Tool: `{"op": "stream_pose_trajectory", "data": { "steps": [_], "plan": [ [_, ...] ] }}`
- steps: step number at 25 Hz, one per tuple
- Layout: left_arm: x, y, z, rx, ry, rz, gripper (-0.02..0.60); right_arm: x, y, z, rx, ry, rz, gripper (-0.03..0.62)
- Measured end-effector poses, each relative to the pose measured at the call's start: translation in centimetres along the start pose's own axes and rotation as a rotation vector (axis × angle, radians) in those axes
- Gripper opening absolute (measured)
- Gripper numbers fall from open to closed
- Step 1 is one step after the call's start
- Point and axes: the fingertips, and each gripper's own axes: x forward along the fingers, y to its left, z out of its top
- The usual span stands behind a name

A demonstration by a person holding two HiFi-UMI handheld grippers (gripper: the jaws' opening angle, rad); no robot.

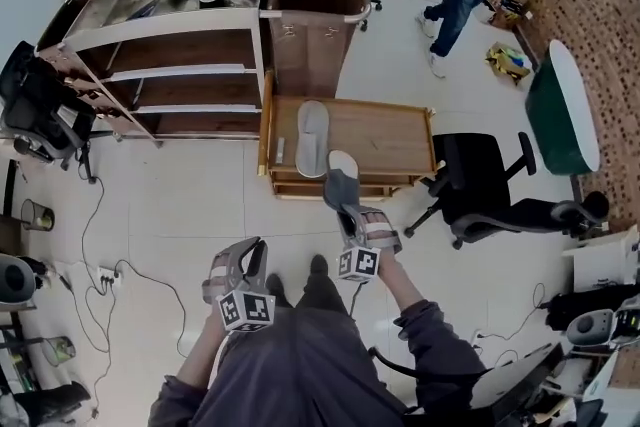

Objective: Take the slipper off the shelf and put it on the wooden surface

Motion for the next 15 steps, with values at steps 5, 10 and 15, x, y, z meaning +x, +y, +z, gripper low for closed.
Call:
{"op": "stream_pose_trajectory", "data": {
  "steps": [5, 10, 15],
  "plan": [
    [4.6, 1.2, 1.8, -0.038, 0.058, 0.013, 0.06, 6.4, -1.2, -3.6, -0.03, 0.002, 0.077, 0.072],
    [9.4, 2.1, 4.0, -0.083, 0.125, 0.046, 0.06, 14.1, -1.0, -8.5, -0.067, -0.002, 0.159, 0.072],
    [11.7, 1.8, 5.4, -0.105, 0.172, 0.054, 0.058, 19.3, -0.4, -13.0, -0.073, 0.06, 0.25, 0.091]
  ]
}}
